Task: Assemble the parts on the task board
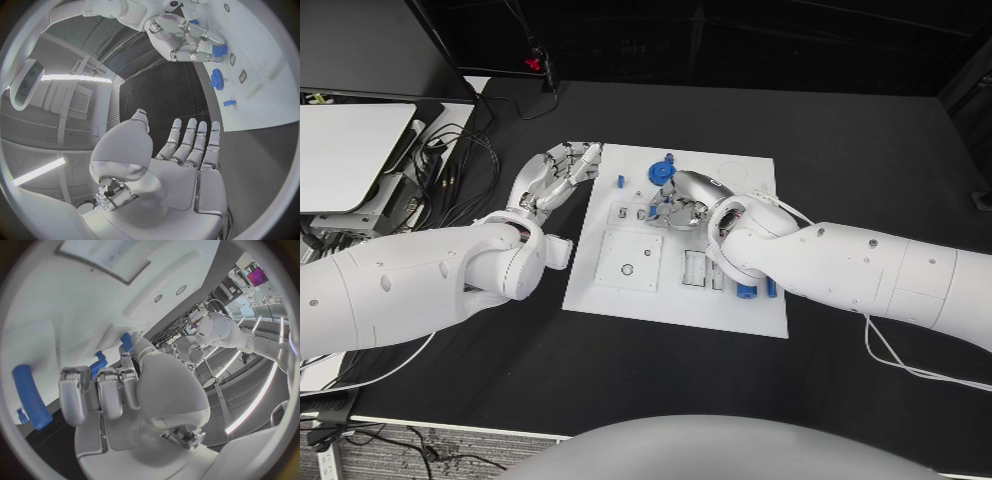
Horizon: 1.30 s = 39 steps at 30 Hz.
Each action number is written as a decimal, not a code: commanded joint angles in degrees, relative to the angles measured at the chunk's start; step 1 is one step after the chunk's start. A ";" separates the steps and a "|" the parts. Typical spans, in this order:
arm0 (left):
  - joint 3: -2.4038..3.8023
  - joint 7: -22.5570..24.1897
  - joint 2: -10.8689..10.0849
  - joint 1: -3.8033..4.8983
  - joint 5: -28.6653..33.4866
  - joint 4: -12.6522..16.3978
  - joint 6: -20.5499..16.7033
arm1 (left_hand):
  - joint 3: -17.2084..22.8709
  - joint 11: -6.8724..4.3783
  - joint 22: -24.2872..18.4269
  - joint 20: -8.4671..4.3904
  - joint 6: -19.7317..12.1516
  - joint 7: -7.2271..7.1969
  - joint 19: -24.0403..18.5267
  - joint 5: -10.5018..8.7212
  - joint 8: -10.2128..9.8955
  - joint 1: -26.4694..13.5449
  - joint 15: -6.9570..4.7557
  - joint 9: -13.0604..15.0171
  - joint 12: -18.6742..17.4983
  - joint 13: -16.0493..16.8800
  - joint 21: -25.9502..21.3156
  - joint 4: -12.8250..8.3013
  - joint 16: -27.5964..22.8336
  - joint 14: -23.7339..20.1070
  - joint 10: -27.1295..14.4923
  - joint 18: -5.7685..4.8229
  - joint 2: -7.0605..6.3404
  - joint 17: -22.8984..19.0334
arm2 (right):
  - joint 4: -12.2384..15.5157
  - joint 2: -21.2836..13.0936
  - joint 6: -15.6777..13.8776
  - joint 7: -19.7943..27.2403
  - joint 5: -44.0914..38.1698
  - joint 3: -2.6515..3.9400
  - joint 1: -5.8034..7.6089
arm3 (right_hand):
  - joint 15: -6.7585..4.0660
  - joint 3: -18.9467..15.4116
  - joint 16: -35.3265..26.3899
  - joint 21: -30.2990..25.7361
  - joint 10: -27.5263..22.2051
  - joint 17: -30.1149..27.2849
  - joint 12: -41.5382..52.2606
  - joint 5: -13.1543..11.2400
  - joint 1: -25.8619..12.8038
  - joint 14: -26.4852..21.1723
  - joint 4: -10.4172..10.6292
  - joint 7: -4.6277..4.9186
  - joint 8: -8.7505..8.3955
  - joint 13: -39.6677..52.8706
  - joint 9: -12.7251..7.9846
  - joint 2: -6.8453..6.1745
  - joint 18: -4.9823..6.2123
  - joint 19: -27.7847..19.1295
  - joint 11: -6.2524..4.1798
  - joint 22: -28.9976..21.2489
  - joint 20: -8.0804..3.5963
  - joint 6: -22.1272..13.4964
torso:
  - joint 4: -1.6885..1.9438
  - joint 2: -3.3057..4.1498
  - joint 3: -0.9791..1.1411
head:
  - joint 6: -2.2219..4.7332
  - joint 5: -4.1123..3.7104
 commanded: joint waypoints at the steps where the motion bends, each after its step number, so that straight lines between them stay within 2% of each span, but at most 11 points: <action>1: 0.05 11.89 -0.04 0.09 -0.27 0.14 0.28 | -0.62 -0.04 -0.03 0.11 0.47 8.25 0.42 0.38 -0.35 0.44 0.09 0.08 0.06 0.02 0.21 -0.02 0.00 0.53 0.52 0.10 0.69 0.03 | 0.11 0.03 0.62 -0.17 -0.50 0.02 0.07 | 0.57 -0.34 0.14 0.18 6.17 15.09 -0.02 -0.39 -0.14 5.96 -0.09 0.04 -0.19 14.98 -0.06 -0.46 -0.42 6.08 0.48 15.10 0.49 -0.70 | -0.06 0.03 -0.02 | -0.23 0.26; 9: 0.05 11.90 -0.06 0.09 -0.27 0.11 0.30 | -0.65 -0.04 -0.03 0.11 0.47 8.25 0.42 0.40 -0.36 0.48 0.09 0.08 0.06 0.02 0.22 -0.02 0.00 0.54 0.52 0.09 0.72 0.03 | 0.12 -0.04 -0.41 0.28 -0.76 0.02 0.07 | 0.91 -1.14 0.14 0.18 6.17 15.09 -0.02 -1.96 -1.15 5.96 0.16 0.32 -0.27 14.98 -0.14 -1.56 -0.42 6.08 0.76 15.10 0.90 -3.02 | 0.00 0.01 -0.02 | -0.34 0.13; 14: 0.05 11.88 -0.01 0.09 -0.27 0.04 0.35 | -0.65 -0.04 -0.03 0.11 0.47 8.25 0.42 0.40 -0.36 0.48 0.09 0.08 0.06 0.02 0.22 -0.02 0.00 0.54 0.52 0.09 0.72 0.03 | 0.08 -0.10 -1.34 0.81 -1.30 0.02 0.07 | 1.05 -2.45 0.14 0.18 6.17 15.09 -0.02 -2.66 -2.79 5.96 0.99 0.45 -0.29 14.98 -0.15 -3.36 -0.42 6.08 0.85 15.10 1.06 -5.13 | 0.00 0.01 -0.01 | -0.33 0.05; 21: 0.05 11.86 0.10 0.09 -0.27 -0.07 0.43 | -0.65 -0.04 -0.03 0.11 0.47 8.25 0.42 0.40 -0.36 0.48 0.09 0.08 0.06 0.02 0.22 -0.02 0.00 0.54 0.52 0.09 0.72 0.03 | 0.14 -0.26 -3.09 2.10 -1.74 0.02 0.07 | 1.37 -4.16 0.14 0.18 6.17 15.09 -0.02 -2.73 -5.28 5.96 3.88 0.92 -0.19 14.98 -0.08 -6.53 -0.42 6.08 1.26 15.10 1.30 -7.36 | -0.02 0.00 0.00 | -0.32 -0.02; 25: 0.05 11.84 0.12 0.09 -0.27 -0.10 0.47 | -0.65 -0.04 -0.03 0.11 0.47 8.25 0.42 0.40 -0.36 0.48 0.09 0.08 0.06 0.02 0.22 -0.02 0.00 0.54 0.52 0.09 0.72 0.03 | 0.19 -0.47 -4.60 3.14 -1.81 0.02 0.06 | 1.53 -4.75 0.14 0.18 6.17 15.09 -0.02 -2.72 -5.82 5.96 5.50 1.10 -0.08 14.98 -0.01 -7.44 -0.42 6.08 1.42 15.10 1.44 -7.82 | 0.02 0.00 -0.03 | -0.27 -0.07; 31: 0.05 11.83 0.15 0.09 -0.27 -0.23 0.53 | -0.70 -0.04 -0.03 0.11 0.48 8.25 0.44 0.43 -0.36 0.53 0.09 0.08 0.06 0.01 0.24 -0.03 -0.01 0.54 0.53 0.08 0.74 0.03 | 1.06 -1.55 -10.93 7.14 -1.14 0.03 0.06 | 1.65 -4.58 0.14 0.18 6.17 15.09 -0.02 -2.70 -5.49 5.96 6.43 1.26 0.12 14.98 0.10 -7.03 -0.42 6.08 1.57 15.10 1.55 -7.62 | 0.06 0.01 0.01 | -0.26 -0.01; 34: 0.06 11.83 0.09 0.10 -0.27 -0.22 0.50 | -0.74 -0.04 -0.01 0.11 0.48 8.25 0.49 0.46 -0.37 0.58 0.09 0.08 0.05 0.01 0.31 -0.03 -0.01 0.55 0.53 0.07 0.75 0.03 | 2.17 -2.89 -15.39 11.02 0.44 0.04 0.10 | 1.72 -4.28 0.14 0.18 6.17 15.09 -0.02 -2.67 -5.12 5.96 6.77 1.30 0.23 14.98 0.16 -6.63 -0.42 6.08 1.64 15.10 1.63 -7.39 | 0.04 -0.09 0.02 | -0.34 0.09; 36: 0.06 11.84 0.00 0.12 -0.27 -0.14 0.44 | -0.77 -0.04 0.09 0.11 0.49 8.25 0.74 0.47 -0.37 0.63 0.09 0.08 0.05 0.01 0.62 -0.05 0.00 0.57 0.54 0.08 0.74 0.03 | 3.17 -4.13 -18.41 14.34 2.18 0.06 0.26 | 1.75 -4.24 0.14 0.18 6.17 15.09 -0.02 -2.58 -5.08 5.96 6.97 1.24 0.30 14.98 0.20 -6.48 -0.42 6.08 1.63 15.10 1.67 -7.23 | 0.00 -0.14 -0.06 | -0.23 0.09; 39: 0.06 11.71 -0.09 0.18 -0.27 -0.05 0.37 | -1.48 -0.14 1.10 0.05 0.60 8.21 3.80 0.53 -0.44 1.30 -0.12 0.08 0.13 0.02 3.75 -0.03 0.39 1.84 0.87 0.47 0.86 0.07 | 4.65 -6.03 -22.10 18.99 5.82 0.08 1.06 | 1.76 -4.24 0.14 0.18 6.17 15.09 -0.02 -2.40 -5.11 5.96 7.38 1.14 0.44 14.98 0.26 -6.15 -0.42 6.08 1.56 15.10 1.73 -6.88 | 0.01 -0.10 -0.04 | 0.00 0.00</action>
